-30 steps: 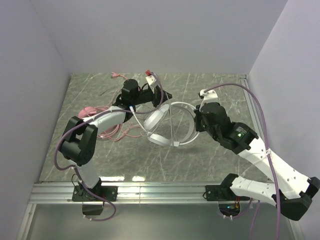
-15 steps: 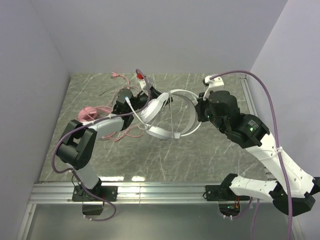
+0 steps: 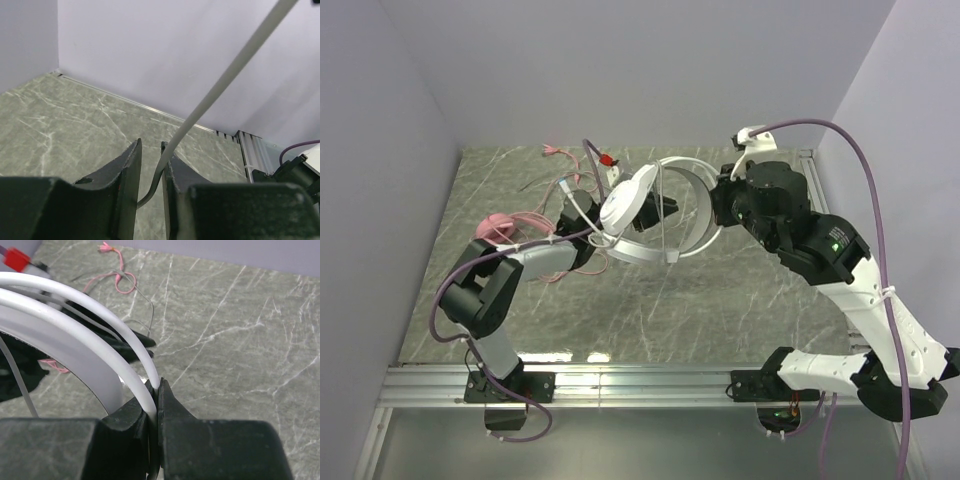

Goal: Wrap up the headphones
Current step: Wrap the headphone cable with the left arm

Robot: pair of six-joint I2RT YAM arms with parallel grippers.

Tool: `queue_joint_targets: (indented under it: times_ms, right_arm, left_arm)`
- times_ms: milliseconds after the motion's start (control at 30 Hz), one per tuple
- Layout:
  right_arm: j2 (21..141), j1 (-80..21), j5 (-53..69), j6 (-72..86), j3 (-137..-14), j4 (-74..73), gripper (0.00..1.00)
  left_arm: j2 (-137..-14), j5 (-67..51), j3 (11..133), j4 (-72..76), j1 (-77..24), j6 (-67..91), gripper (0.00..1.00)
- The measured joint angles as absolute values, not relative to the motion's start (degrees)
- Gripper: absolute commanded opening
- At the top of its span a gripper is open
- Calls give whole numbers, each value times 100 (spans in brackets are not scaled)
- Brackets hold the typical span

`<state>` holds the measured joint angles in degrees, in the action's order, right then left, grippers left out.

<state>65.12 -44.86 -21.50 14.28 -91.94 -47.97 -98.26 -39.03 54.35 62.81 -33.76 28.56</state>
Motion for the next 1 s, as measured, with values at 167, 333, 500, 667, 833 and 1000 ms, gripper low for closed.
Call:
queue_joint_targets:
  times_ms: [167, 333, 500, 667, 833, 1000]
  right_arm:
    - [6624, -4486, -2143, 1542, -9520, -4816, 0]
    - [6731, -4486, -2143, 1662, -9832, -4807, 0]
    - [6842, -4488, -2141, 1702, -10248, -4831, 0]
    - [6884, -4493, -2143, 1710, -10624, -4836, 0]
    - [6912, -4493, -2189, 1710, -10849, -4849, 0]
    - [7043, -4499, -2314, 1708, -10973, -4880, 0]
  left_arm:
    - [-10001, -3809, 5435, 6434, -3557, 2886, 27]
    - [-10224, -3787, 5437, 6694, -3601, 2974, 27]
    - [-10311, -3791, 5437, 6812, -3629, 2995, 28]
    - [-10311, -3811, 5426, 6967, -3640, 3074, 26]
    - [-10313, -3813, 5260, 7063, -3719, 3085, 25]
    - [-10495, -3811, 5170, 7282, -3892, 3122, 25]
